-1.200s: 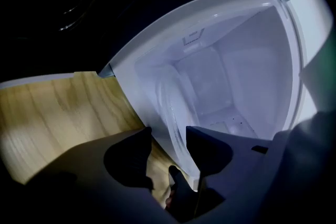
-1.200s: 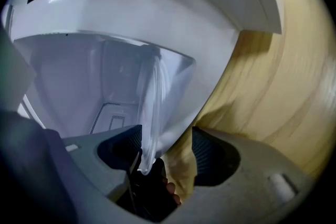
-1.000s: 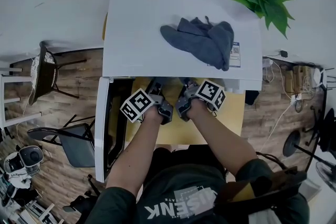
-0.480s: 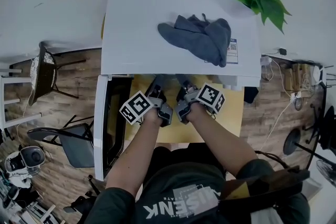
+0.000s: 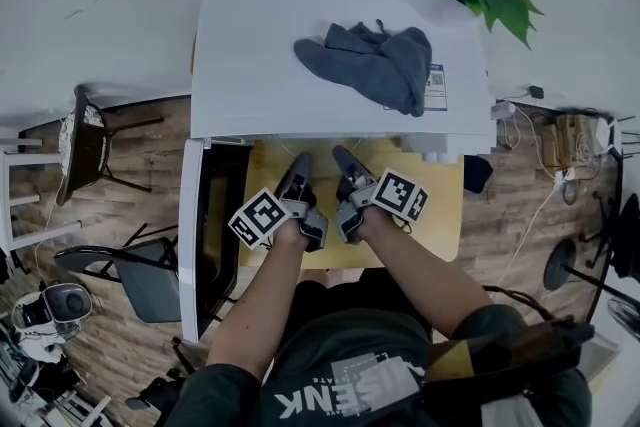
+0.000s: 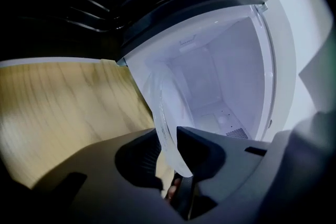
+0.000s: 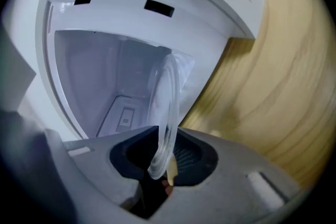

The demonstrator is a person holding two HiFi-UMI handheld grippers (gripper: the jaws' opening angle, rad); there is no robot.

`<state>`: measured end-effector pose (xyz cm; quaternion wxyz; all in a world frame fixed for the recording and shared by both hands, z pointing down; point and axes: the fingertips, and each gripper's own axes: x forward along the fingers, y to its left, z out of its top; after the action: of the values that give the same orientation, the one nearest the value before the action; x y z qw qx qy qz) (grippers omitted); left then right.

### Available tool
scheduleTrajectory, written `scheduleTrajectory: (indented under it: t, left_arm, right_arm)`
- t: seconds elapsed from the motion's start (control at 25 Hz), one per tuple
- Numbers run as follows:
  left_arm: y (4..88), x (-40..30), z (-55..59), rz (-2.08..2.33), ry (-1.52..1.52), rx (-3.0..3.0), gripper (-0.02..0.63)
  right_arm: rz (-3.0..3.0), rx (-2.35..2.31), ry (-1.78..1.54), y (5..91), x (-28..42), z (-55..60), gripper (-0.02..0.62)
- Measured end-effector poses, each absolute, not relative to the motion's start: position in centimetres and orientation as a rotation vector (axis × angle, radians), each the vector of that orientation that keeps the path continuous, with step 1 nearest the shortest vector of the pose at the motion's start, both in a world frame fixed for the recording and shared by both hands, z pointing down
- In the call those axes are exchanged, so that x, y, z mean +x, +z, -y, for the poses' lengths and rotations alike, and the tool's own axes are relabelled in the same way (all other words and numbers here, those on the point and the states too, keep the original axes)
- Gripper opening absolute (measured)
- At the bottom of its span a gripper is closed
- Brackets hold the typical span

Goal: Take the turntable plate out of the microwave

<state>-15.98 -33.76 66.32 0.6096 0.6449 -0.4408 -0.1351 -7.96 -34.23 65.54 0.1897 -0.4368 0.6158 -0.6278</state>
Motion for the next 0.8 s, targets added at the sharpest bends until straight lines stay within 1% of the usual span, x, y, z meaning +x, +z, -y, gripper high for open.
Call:
scheduleTrajectory:
  t: [0.16,0.28,0.36,0.44,0.52,0.8]
  left_arm:
    - [66.4,-16.2,33.1,1.019,-0.315,1.528,0.1]
    - [66.9,-16.9,33.0,1.024,-0.339,1.519,0.152]
    - [67.0,-17.0,32.9,1.01,-0.365,1.512,0.158]
    - [66.7,-16.8,32.8,0.983,-0.392,1.524,0.148]
    - [66.3,-16.6,32.8,0.959,-0.416,1.539,0.084]
    - [65.9,-16.4,30.8,0.968,-0.41,1.561,0.083]
  right_arm:
    - [-1.698,-1.165,-1.755,65.4,-8.0,33.2,0.071]
    - [-1.669,-1.131,-1.763,65.4,-8.0,32.4,0.064]
    - [-1.666,-1.117,-1.769,65.4,-7.9,31.7,0.063]
    - [-1.669,-1.103,-1.774,65.4,-7.7,31.3,0.061]
    - [-1.676,-1.092,-1.777,65.4,-7.7,31.0,0.06]
    - [-1.752,-1.055,-1.782,65.1,-7.6,29.6,0.06]
